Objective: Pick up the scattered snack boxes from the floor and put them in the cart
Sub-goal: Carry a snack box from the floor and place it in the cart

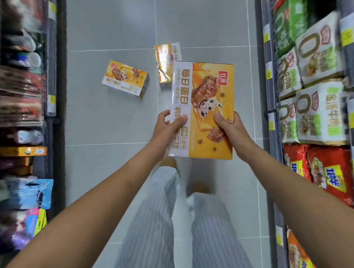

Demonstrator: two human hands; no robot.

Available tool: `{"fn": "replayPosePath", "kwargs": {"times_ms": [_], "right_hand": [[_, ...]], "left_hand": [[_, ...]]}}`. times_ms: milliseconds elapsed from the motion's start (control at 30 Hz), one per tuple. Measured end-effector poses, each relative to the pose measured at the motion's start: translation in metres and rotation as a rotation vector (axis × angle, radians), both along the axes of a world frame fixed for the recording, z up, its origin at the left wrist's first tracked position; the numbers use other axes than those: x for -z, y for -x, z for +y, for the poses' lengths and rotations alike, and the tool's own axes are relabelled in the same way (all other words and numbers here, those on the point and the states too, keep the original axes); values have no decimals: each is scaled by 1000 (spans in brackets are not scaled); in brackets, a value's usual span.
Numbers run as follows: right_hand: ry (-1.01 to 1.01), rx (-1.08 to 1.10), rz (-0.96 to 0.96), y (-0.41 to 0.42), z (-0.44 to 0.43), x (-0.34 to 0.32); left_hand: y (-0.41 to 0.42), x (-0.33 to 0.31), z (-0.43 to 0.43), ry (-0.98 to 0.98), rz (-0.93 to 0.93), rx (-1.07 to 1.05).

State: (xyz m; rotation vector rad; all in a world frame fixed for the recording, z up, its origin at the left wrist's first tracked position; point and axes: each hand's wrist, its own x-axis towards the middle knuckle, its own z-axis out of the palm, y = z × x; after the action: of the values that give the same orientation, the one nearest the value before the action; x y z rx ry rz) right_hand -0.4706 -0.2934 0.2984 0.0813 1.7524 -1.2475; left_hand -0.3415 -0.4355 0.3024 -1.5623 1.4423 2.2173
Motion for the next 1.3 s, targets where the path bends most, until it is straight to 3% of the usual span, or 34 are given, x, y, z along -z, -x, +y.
{"fn": "replayPosePath", "kwargs": {"times_ms": [267, 600, 933, 1300], "right_hand": [[113, -178, 10, -54, 16, -77], [154, -613, 54, -161, 39, -160], [225, -984, 73, -339, 63, -210], [285, -1330, 37, -579, 204, -234]], "left_hand": [[-71, -87, 47, 103, 20, -274], [-212, -158, 136, 85, 83, -744], [-400, -214, 216, 145, 100, -1013], [-627, -227, 426, 256, 125, -1364]]}}
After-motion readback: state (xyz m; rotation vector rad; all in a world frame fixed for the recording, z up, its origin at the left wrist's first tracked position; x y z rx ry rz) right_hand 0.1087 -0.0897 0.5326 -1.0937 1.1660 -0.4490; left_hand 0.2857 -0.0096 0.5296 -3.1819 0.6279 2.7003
